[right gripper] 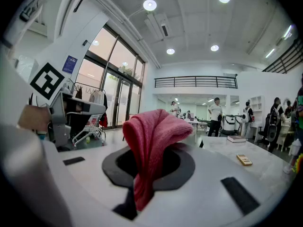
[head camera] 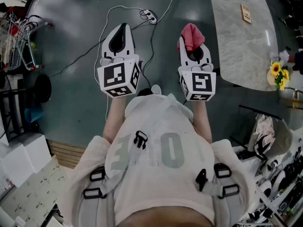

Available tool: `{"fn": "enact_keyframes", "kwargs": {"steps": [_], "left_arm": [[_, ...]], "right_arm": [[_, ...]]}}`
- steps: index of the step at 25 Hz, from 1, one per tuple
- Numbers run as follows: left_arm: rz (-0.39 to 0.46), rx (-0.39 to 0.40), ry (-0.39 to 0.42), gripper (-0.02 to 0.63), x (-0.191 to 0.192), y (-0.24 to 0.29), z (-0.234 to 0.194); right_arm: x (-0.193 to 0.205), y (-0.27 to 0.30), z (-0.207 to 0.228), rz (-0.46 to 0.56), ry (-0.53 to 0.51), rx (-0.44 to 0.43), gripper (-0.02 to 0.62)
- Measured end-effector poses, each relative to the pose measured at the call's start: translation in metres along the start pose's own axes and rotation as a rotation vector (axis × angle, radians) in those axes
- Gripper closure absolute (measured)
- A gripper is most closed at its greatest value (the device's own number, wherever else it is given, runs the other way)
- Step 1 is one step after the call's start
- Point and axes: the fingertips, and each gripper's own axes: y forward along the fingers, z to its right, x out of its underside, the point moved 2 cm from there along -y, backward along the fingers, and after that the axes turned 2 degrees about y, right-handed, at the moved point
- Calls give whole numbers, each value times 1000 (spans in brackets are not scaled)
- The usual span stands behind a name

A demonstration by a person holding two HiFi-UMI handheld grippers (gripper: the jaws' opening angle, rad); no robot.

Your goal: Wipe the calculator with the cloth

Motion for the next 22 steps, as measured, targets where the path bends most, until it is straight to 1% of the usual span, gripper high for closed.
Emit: {"fn": "enact_keyframes", "kwargs": {"steps": [8,13,16,18,22], "left_arm": [[-2,-8,5,584,-1,4,1],[-1,-3,17,584,-2,1,4],[-1,-15,6,584,-4,-3,-4],[6,-22,-3,584,-6,-3,-9],[8,-42,-12,584,-4,-1,-19]], "right_arm": [[5,-3,3,-10,-5,-8,543],[7,-2,4,-5,13,-18,543],[0,-4,-3,18,12,-40,543],[-4,-3,-5,31,0,-40,542],[-3,0,-7,20,-19,-47,541]]}}
